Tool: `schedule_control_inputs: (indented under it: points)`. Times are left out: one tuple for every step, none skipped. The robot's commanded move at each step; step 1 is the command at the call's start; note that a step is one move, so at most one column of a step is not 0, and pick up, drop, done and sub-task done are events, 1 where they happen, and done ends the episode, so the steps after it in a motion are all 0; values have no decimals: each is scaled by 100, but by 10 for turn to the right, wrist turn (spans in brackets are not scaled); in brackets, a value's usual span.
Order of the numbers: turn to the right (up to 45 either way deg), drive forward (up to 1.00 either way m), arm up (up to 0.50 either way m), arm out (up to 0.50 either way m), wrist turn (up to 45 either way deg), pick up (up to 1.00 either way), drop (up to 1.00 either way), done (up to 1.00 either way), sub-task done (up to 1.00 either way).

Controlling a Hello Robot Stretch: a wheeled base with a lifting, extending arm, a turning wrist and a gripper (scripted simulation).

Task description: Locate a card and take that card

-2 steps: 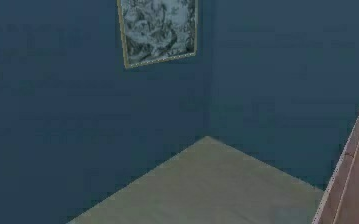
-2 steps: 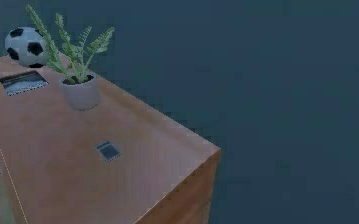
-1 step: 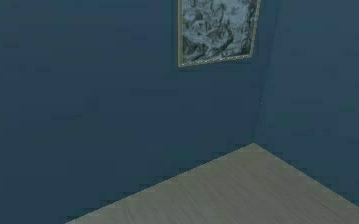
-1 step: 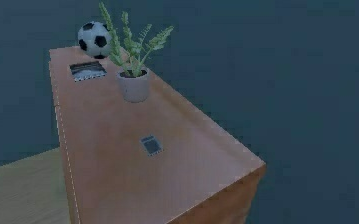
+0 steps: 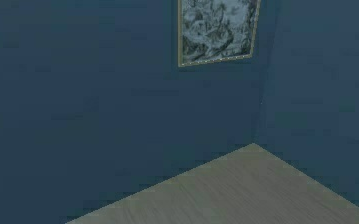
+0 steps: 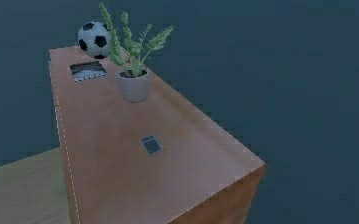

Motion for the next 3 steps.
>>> schedule_control_inputs:
  points:
    - [0, 0, 38, 0, 0, 0, 0, 0, 0]
    - [0, 0, 0, 18, 0, 0, 0, 0, 0]
    - [0, 0, 0, 0, 450, 0, 0, 0, 0]
